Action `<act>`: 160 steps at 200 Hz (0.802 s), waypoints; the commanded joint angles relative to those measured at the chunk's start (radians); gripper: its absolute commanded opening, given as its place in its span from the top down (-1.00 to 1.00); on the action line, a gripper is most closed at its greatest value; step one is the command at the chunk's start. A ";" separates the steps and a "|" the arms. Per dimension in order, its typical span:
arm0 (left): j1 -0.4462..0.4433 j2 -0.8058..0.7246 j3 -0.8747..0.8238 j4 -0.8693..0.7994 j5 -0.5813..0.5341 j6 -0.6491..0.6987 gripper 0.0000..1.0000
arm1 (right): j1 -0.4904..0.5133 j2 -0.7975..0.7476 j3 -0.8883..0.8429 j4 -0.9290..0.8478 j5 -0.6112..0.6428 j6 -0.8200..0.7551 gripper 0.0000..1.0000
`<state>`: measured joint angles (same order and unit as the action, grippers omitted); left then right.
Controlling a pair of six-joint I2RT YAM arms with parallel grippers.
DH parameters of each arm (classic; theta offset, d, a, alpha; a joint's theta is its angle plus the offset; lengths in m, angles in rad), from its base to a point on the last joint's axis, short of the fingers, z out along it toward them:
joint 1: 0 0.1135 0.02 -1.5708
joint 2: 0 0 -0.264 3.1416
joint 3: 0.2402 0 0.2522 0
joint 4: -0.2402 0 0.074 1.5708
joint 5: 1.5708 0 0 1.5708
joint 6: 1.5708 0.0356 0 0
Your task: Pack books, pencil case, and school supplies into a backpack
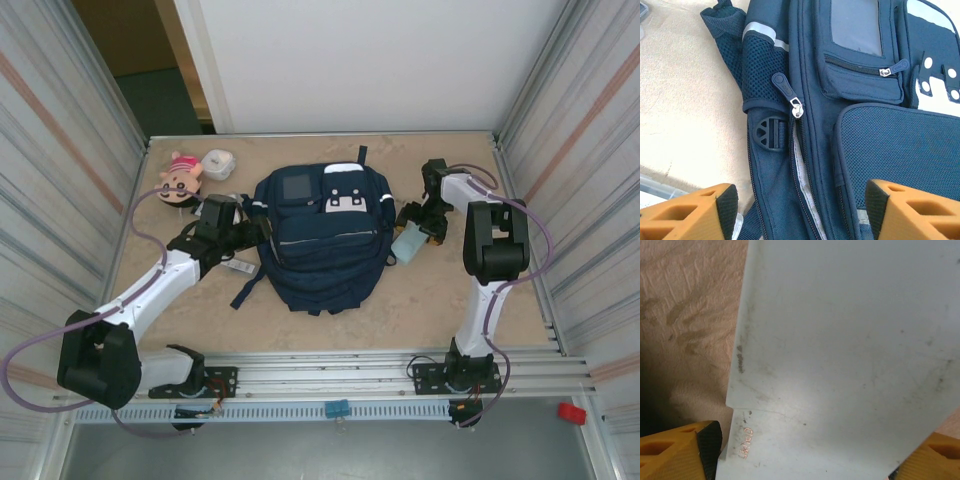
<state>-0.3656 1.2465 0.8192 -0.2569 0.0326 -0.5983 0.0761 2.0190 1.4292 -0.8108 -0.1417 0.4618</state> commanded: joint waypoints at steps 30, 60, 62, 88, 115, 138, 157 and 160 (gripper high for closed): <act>0.004 -0.011 0.025 0.009 0.025 0.012 -0.40 | -0.024 -0.102 -0.143 -0.054 0.030 -0.049 -0.64; 0.004 -0.039 0.013 0.001 0.018 0.011 -0.39 | -0.032 -0.198 -0.173 -0.088 0.050 -0.076 -0.74; 0.004 -0.041 0.012 0.001 0.018 0.011 -0.39 | -0.033 -0.201 -0.173 -0.090 0.051 -0.078 -0.75; 0.004 -0.049 0.006 0.004 0.011 0.008 -0.39 | -0.035 -0.196 -0.133 -0.110 0.057 -0.110 -0.82; 0.004 -0.045 0.012 0.004 0.009 0.011 -0.40 | -0.029 -0.134 -0.080 -0.122 0.057 -0.158 -0.79; 0.004 -0.040 0.019 0.003 0.003 0.016 -0.40 | -0.018 -0.090 -0.046 -0.113 0.053 -0.201 -0.77; 0.004 -0.036 0.021 0.004 0.001 0.016 -0.39 | -0.015 -0.059 -0.031 -0.107 0.054 -0.227 -0.73; 0.004 -0.036 0.023 0.003 0.001 0.016 -0.39 | -0.015 -0.054 -0.029 -0.107 0.054 -0.230 -0.72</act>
<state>-0.3656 1.2190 0.8192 -0.2569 0.0505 -0.5983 0.0517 1.9171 1.3685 -0.8955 -0.1005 0.3004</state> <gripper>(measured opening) 0.697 0.872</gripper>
